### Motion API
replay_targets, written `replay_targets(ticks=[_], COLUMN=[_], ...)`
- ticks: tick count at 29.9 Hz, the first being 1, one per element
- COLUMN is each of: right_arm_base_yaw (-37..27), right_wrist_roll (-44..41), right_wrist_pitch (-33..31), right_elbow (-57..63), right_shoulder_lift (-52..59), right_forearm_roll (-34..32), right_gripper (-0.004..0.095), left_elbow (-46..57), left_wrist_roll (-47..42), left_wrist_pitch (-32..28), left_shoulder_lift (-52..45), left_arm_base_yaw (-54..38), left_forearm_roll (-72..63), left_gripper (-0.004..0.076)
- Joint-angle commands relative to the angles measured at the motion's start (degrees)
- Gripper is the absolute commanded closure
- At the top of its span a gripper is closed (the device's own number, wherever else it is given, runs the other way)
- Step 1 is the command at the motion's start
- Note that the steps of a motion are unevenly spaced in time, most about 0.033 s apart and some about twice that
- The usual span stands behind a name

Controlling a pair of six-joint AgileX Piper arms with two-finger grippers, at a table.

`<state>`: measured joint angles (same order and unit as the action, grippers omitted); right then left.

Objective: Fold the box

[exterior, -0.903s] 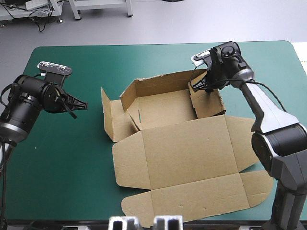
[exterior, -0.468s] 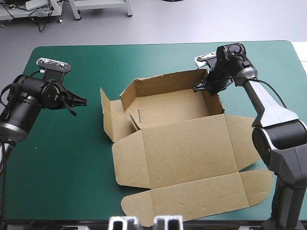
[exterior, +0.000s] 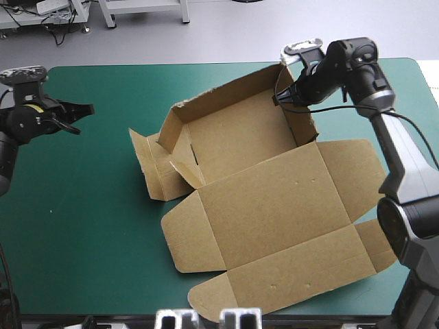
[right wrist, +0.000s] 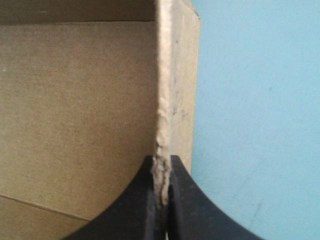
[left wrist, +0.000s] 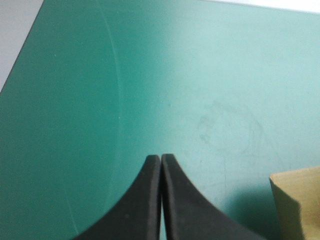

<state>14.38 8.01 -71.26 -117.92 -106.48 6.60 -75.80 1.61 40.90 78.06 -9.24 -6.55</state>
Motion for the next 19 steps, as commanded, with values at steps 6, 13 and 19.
replay_targets(ticks=[6,13,19], right_arm_base_yaw=[-0.23,-0.23,-0.23], right_wrist_roll=[0.94,0.84,0.44], right_wrist_pitch=[-0.67,-0.67,-0.56], right_elbow=[-6.54,-9.65,-12.36], right_shoulder_lift=[13.35,20.78,26.87], right_forearm_roll=[3.23,3.84,3.23], right_gripper=[0.0932,0.0932,0.0932], left_elbow=[-1.56,-2.11,-8.02], left_wrist_roll=[30.18,43.38,46.15], left_wrist_pitch=[4.0,12.5,27.41], left_shoulder_lift=[4.5,10.24,16.92], left_arm_base_yaw=[-16.82,-19.49,-19.49], left_forearm_roll=[-47.41,-67.15,-73.65], left_gripper=[0.0727,0.0727,0.0728])
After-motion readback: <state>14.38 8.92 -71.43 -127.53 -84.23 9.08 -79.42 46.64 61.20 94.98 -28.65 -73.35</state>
